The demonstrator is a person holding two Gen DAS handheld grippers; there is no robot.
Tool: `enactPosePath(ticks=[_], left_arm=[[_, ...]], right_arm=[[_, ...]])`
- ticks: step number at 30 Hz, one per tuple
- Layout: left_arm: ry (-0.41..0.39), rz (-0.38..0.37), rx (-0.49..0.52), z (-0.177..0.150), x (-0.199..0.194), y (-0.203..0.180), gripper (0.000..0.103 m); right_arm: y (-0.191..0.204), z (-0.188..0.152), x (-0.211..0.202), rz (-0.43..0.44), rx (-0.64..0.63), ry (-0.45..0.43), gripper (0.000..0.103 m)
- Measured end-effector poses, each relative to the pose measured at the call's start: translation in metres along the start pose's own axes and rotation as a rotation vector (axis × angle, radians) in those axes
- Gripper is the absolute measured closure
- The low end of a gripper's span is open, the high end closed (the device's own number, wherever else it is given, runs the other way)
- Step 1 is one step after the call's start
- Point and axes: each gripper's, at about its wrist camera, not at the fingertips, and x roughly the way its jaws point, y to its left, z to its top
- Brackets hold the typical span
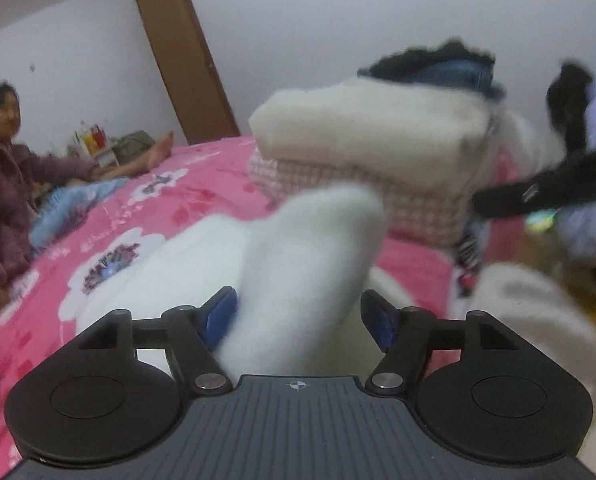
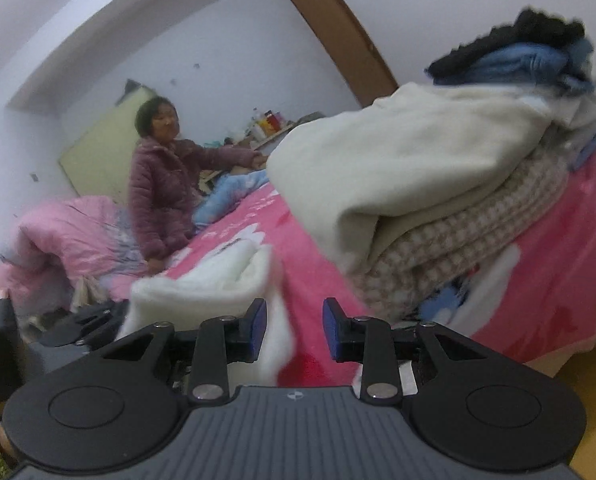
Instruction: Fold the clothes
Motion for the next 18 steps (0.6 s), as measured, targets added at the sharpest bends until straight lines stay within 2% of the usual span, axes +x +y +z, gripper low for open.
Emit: enactPosePath(ticks=[2,4,6,9,10,12,14,16,18], left_arm=[[0.001,-0.063,-0.091,0.003,-0.022,0.014,0.033],[-0.011,-0.115,-0.207,0.001,-0.045,0.031,0.033],[-0.032,-0.111,-0.316,-0.006,-0.065,0.054,0.032],[-0.061,-0.013,-0.435,-0.021,-0.084,0.079,0.032],[-0.062,0.026,-0.471,-0.026,-0.088,0.087,0.032],[-0.012,0.132,-0.52,-0.037,-0.084,0.101,0.032],[0.044,0.204,-0.519,-0.045,-0.071,0.106,0.032],[0.086,0.259,-0.515,-0.053,-0.059,0.109,0.032],[0.066,0.262,-0.536,-0.056,-0.06,0.108,0.032]], right_arm=[[-0.003,0.004,0.009,0.061,0.062,0.023,0.053],[-0.004,0.005,0.019,0.127,0.12,0.057,0.048],[-0.001,0.005,0.031,0.199,0.17,0.108,0.046],[0.008,0.003,0.051,0.289,0.218,0.175,0.04],[0.011,0.003,0.056,0.315,0.233,0.188,0.033],[0.016,0.006,0.069,0.341,0.262,0.196,0.029],[0.022,0.009,0.083,0.316,0.284,0.199,0.018],[0.025,0.013,0.1,0.272,0.303,0.206,0.017],[0.03,0.014,0.117,0.22,0.323,0.227,0.017]])
